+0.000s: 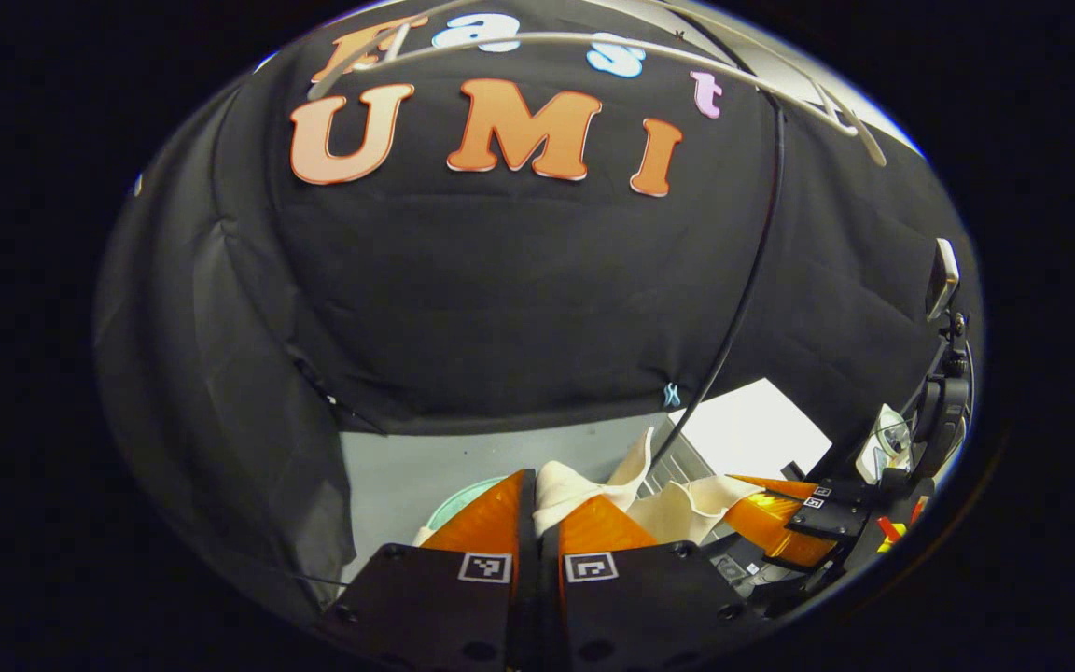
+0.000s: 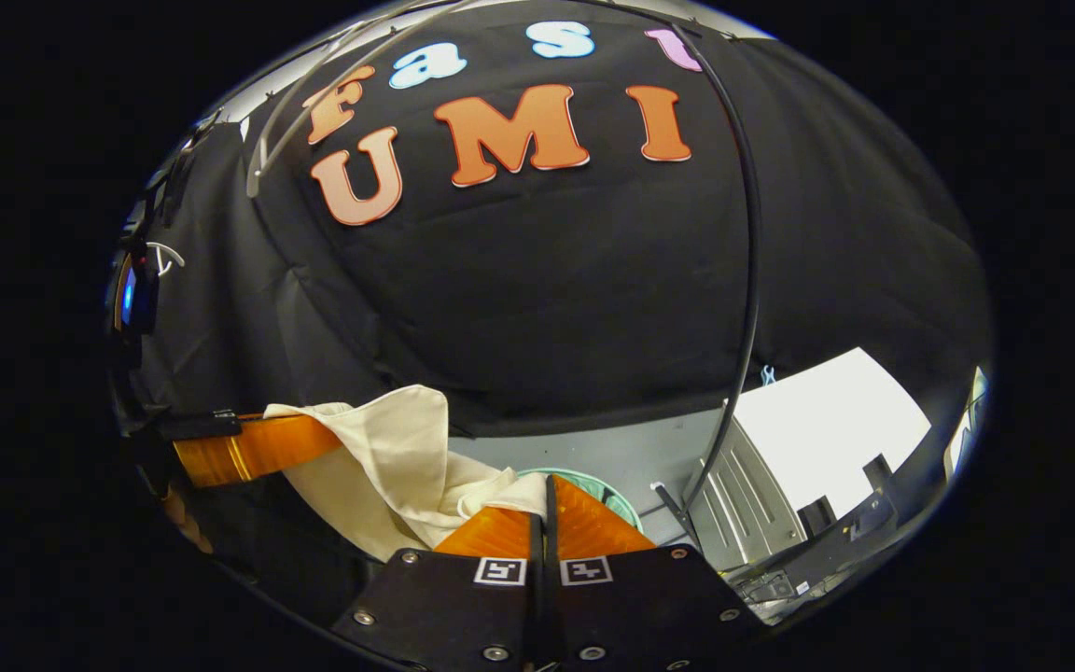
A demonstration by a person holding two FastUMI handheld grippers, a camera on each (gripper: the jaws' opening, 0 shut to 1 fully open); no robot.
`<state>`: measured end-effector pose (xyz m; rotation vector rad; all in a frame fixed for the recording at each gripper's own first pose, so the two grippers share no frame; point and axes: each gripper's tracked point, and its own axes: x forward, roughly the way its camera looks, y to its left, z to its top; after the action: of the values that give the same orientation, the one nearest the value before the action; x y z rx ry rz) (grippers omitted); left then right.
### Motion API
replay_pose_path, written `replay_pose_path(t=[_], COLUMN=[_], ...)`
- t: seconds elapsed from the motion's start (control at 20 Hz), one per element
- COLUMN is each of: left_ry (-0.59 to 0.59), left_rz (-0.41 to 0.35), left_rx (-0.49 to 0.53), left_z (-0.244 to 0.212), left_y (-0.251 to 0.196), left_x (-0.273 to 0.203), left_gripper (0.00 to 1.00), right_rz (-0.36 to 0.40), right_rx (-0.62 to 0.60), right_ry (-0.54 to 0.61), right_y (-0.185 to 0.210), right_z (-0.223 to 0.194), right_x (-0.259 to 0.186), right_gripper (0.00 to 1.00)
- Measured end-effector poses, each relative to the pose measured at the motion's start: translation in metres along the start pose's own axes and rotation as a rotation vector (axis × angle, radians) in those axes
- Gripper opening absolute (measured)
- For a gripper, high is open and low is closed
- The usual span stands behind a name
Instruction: Grasp the clothes on the hanger with both hands and then place them into the laundry hamper below.
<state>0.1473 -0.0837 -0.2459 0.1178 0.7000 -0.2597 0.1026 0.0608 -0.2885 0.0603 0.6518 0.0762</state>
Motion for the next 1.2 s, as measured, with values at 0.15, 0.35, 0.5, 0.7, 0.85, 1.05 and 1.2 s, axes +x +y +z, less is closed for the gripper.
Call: replay_pose_path(t=[0.15, 0.35, 0.5, 0.7, 0.85, 1.05, 1.2], left_ry=[0.09, 0.203, 0.311, 0.433, 0.465, 0.476, 0.469], left_rz=[0.021, 0.087, 0.108, 0.089, 0.1, 0.127, 0.132], left_rx=[-0.004, -0.009, -0.011, -0.04, -0.059, -0.079, -0.087], left_z=[-0.027, -0.055, -0.087, -0.126, -0.137, -0.142, -0.146], left_y=[0.007, 0.024, 0.034, 0.037, 0.045, 0.058, 0.068], left_x=[0.02, 0.036, 0.038, 0.04, 0.04, 0.032, 0.022], left_gripper=[0.07, 0.07, 0.05, 0.14, 0.28, 0.99, 0.95], right_rz=[-0.01, -0.029, -0.032, -0.041, -0.061, -0.077, -0.096], right_rx=[-0.008, -0.015, -0.008, -0.026, -0.037, -0.035, -0.023], right_ry=[0.081, 0.14, 0.204, 0.24, 0.262, 0.265, 0.253], right_y=[-0.006, -0.011, -0.006, 0.0, -0.003, -0.005, -0.01], right_z=[-0.026, -0.043, -0.064, -0.08, -0.085, -0.091, -0.094], right_x=[0.015, 0.026, 0.031, 0.04, 0.046, 0.043, 0.035], right_gripper=[0.0, 0.01, 0.04, 0.06, 0.0, 0.36, 0.8])
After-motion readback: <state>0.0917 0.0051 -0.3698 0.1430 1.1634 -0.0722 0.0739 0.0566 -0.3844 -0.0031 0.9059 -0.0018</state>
